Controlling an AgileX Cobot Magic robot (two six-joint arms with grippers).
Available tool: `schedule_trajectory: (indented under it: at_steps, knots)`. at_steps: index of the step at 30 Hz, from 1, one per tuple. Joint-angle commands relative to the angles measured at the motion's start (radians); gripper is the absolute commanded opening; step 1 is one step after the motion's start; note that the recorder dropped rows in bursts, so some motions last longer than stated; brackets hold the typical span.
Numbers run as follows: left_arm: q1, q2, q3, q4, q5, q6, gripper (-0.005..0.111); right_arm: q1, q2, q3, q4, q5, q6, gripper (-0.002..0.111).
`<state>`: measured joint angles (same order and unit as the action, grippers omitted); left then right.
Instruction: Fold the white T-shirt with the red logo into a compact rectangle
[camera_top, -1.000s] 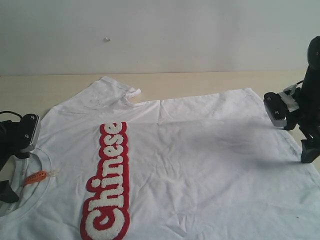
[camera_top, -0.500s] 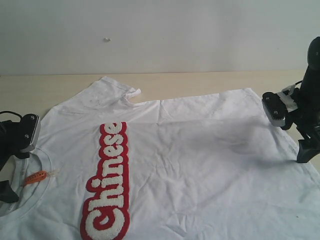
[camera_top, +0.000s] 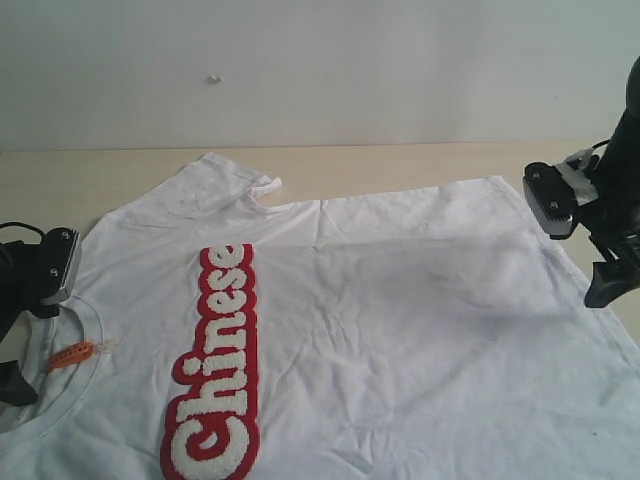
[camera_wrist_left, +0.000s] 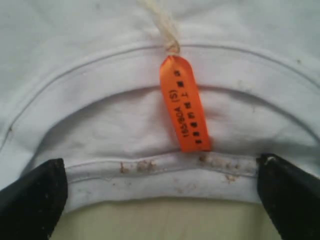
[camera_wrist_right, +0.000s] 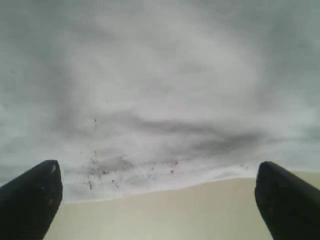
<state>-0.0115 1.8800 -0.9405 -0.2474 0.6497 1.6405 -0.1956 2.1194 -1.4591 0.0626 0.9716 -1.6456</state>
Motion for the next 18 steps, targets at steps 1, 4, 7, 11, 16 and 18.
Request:
schedule_trajectory:
  at_steps: [1, 4, 7, 11, 16, 18]
  knots:
    - [0.0, 0.017, 0.006, 0.002, -0.004, -0.001, 0.105, -0.002, -0.008, 0.005, 0.034, -0.006, -0.031, 0.105]
    - [0.0, 0.017, 0.006, 0.002, -0.004, -0.001, 0.105, -0.002, 0.013, 0.005, 0.031, 0.0, -0.031, 0.105]
    - [0.0, 0.017, 0.006, 0.002, -0.004, -0.001, 0.105, -0.002, 0.048, 0.005, 0.01, 0.002, -0.031, 0.105]
    - [0.0, 0.017, 0.006, 0.002, -0.006, -0.001, 0.105, -0.002, 0.067, 0.005, -0.003, 0.002, -0.03, 0.105]
    - [0.0, 0.017, 0.006, 0.002, -0.012, -0.001, 0.105, -0.002, 0.067, 0.005, -0.051, 0.007, -0.028, 0.105]
    - [0.0, 0.017, 0.006, 0.002, -0.012, -0.001, 0.105, -0.002, 0.067, 0.005, -0.063, 0.017, -0.028, 0.105]
